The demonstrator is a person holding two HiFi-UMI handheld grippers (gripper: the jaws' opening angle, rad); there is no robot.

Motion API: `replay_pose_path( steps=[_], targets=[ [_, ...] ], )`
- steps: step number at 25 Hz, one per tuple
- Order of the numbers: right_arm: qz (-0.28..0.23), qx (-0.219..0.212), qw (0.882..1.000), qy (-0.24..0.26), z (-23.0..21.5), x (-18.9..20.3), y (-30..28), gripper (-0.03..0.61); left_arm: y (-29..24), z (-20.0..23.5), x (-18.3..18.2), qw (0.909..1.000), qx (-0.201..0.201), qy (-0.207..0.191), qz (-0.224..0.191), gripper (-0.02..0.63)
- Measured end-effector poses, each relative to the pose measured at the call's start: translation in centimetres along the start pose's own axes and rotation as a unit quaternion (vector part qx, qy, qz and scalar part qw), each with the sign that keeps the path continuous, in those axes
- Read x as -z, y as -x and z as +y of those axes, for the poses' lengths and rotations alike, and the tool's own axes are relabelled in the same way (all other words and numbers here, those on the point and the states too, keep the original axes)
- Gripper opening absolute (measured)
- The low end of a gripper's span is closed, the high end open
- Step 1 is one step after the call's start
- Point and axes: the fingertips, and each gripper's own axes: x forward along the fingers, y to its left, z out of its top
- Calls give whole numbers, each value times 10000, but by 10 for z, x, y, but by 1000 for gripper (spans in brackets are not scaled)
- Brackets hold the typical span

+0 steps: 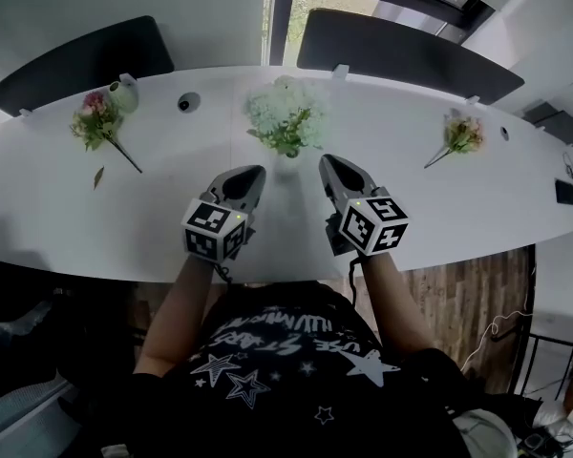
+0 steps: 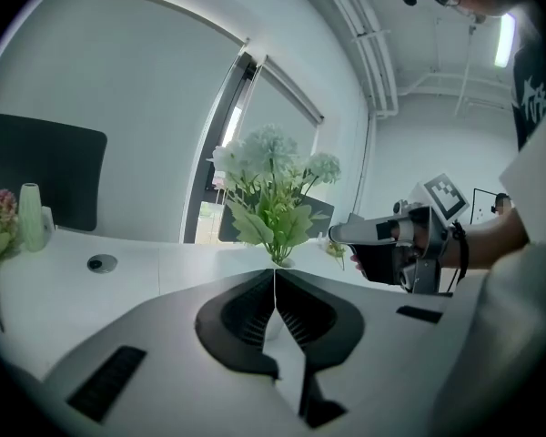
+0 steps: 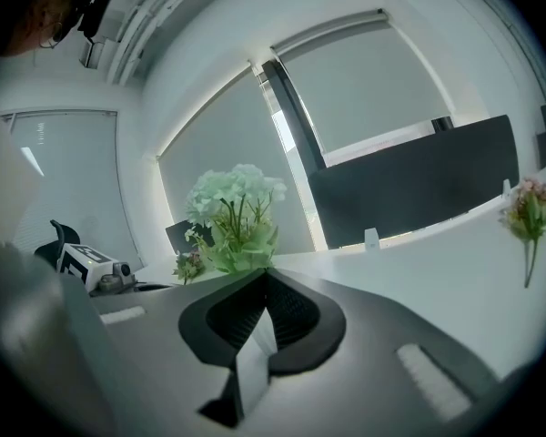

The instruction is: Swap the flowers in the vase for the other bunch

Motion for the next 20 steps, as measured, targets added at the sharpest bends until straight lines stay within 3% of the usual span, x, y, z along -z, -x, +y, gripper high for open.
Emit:
replay_pose_path(
  steps=[6,8,16,20],
  targets=[
    [67,-105,9999,-30,-14,0,-7,2,-14,1,12,9998,-75,-155,126,20],
    [87,-130,9999,-47,-19,0,-8,2,-19,-1,16,9998,-51,-89,168,97],
    [165,-254,9995,-32,-31,0,-16,2,-44,-9,28,9988,167,-362,286,252],
    [282,-380,9989,-8,-35,4,-22,2,-59,-9,33,9983,95,-472,315,311]
  ],
)
